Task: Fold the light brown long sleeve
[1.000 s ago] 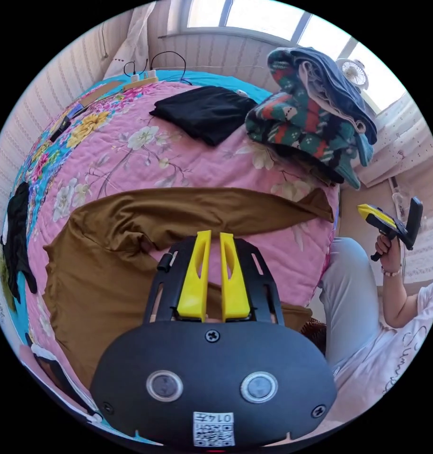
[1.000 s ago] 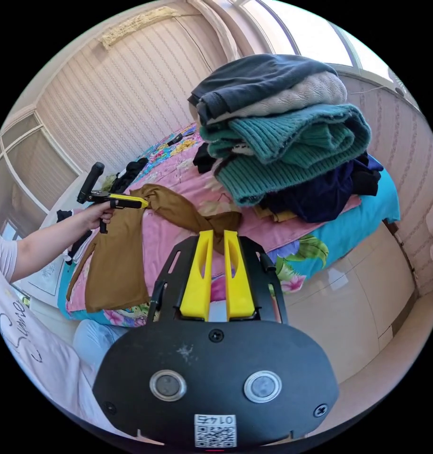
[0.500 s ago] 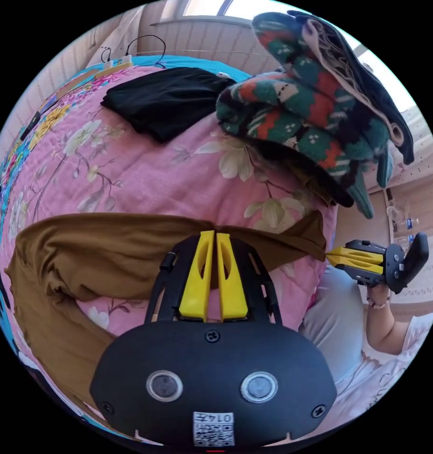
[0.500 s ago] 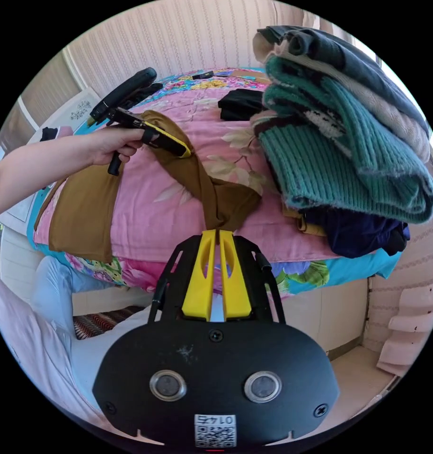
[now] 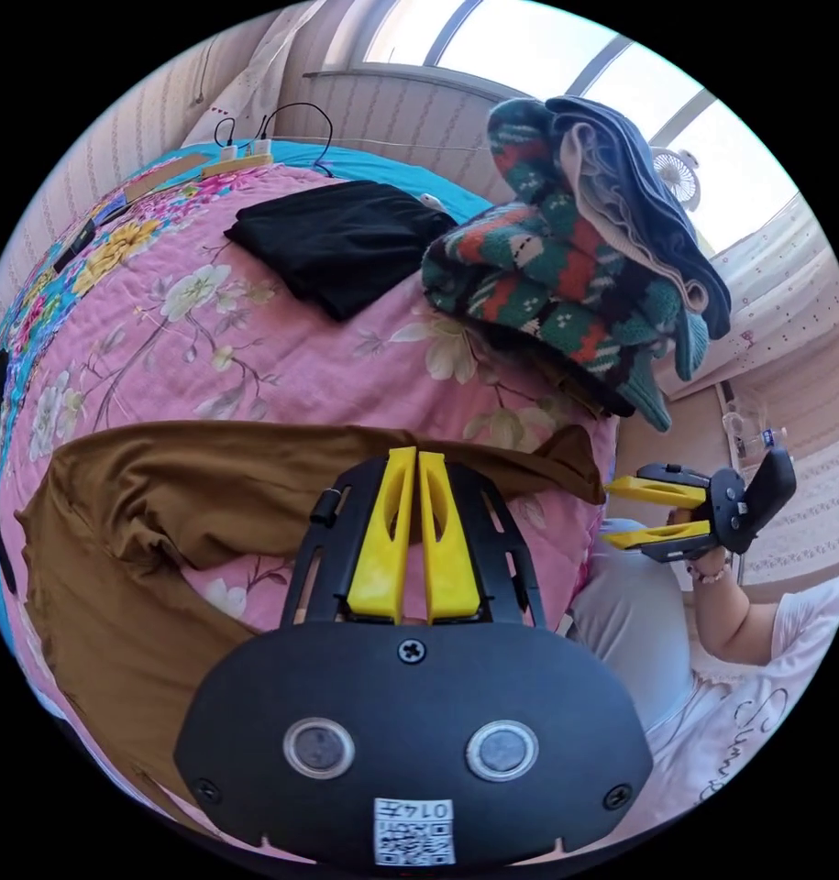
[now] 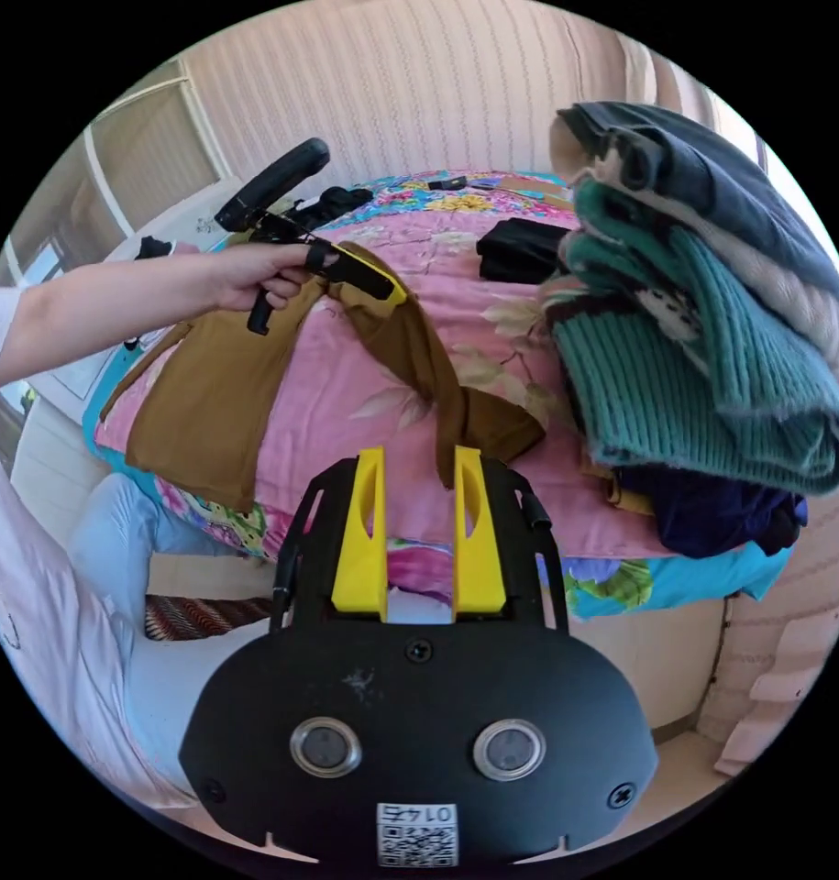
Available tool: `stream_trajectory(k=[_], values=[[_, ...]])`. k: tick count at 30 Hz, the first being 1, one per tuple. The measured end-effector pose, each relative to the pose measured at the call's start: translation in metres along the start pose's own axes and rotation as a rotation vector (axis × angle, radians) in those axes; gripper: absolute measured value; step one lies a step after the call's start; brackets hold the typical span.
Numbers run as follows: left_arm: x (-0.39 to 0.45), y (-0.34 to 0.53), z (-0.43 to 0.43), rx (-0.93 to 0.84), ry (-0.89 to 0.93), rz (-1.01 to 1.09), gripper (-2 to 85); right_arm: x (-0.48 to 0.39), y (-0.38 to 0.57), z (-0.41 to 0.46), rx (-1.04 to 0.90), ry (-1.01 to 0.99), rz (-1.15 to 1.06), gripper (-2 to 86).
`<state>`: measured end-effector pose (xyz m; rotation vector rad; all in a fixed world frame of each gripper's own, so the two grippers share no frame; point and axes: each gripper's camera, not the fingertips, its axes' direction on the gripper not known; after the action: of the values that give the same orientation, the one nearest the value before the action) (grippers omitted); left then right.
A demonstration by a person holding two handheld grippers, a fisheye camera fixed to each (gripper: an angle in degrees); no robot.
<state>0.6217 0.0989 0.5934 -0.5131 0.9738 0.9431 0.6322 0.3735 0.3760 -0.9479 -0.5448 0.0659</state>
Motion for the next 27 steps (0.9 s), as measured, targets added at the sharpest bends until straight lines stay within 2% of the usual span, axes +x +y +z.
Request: stream_trajectory(k=[2,6,9,13,18,22,27], values=[[-0.002,0.004,-0.001,0.005,0.011,-0.010,-1.0,-0.004,-0.009,0.019,-0.100,0.134,-0.051,9.5],[-0.004,0.011,-0.009,0.017,0.028,-0.008,-1.0,0.003,-0.011,0.031,-0.124,0.185,-0.017,2.1],[0.000,0.018,-0.027,0.058,0.036,0.024,-1.0,0.005,-0.013,0.012,-0.104,0.071,0.022,0.8],[0.006,0.024,-0.052,0.123,0.039,0.077,-1.0,0.014,-0.017,-0.031,-0.006,-0.212,0.124,0.4],[0.005,0.017,-0.038,0.088,0.068,0.038,-0.9,0.050,-0.014,-0.030,0.080,-0.283,0.342,0.4],[0.000,0.019,-0.011,-0.034,0.019,-0.013,-0.4,0.063,-0.005,0.001,0.070,-0.224,0.505,0.7],[0.004,0.043,-0.045,0.066,0.006,0.010,1.2,0.047,0.009,0.002,0.183,-0.088,0.611,1.6]])
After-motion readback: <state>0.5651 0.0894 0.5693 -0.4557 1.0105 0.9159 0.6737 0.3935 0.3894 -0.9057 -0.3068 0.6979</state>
